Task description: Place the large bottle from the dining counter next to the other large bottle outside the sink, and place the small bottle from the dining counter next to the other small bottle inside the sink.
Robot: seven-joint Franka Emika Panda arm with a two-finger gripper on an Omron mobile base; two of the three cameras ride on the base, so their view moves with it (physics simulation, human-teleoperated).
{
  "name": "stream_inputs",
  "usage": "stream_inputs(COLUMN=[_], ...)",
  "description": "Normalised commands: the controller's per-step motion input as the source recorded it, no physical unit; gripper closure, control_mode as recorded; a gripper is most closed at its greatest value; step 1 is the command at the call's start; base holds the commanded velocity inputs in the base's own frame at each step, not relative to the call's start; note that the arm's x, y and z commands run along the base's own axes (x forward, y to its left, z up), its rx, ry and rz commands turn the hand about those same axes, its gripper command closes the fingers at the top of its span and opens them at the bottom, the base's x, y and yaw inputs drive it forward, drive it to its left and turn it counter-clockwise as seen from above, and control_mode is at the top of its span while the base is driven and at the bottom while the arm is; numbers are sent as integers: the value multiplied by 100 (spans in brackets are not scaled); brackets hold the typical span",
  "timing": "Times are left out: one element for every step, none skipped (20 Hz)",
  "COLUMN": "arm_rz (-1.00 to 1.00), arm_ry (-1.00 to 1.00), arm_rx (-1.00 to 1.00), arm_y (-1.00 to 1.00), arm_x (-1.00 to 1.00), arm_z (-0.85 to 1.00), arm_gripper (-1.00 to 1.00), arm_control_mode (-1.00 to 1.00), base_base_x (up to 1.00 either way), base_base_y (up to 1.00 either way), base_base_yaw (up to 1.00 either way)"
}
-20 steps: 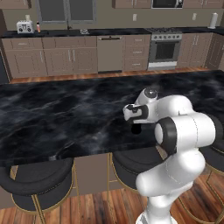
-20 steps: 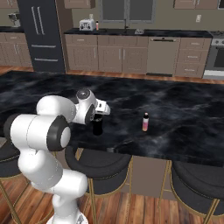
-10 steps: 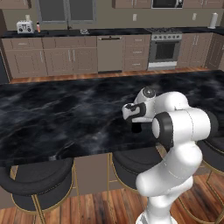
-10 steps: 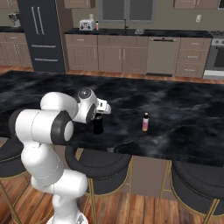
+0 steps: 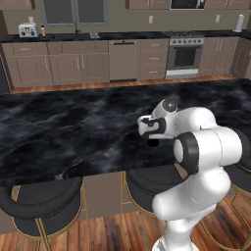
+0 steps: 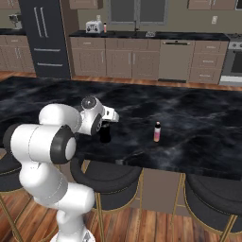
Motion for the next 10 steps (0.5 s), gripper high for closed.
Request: stream_inputs(arm_rz=[0,1,1,0,0,0,0,0,0,0], arm_ry=[-13,-12,-10,-9,-9,-9,-10,-7,-5,-2], arm_rx=[0,1,1,2,1,2,2,3,2,2], arm_y=[0,0,0,0,0,0,0,0,0,0], arm_x=[-30,-28,-24,-19,-21,-24,-24,-16,-9,-3], arm_z=[29,21,16,10,9,12,15,7,3,0], arm_gripper=[100,100,100,100,100,100,100,100,100,100], arm_control_mode=[-100,-100,-100,-100,-100,-100,-100,-100,-100,-100], base_base_x=[0,0,0,0,0,0,0,0,0,0], base_base_y=[0,0,0,0,0,0,0,0,0,0], base_base_yaw=[0,0,0,0,0,0,0,0,0,0])
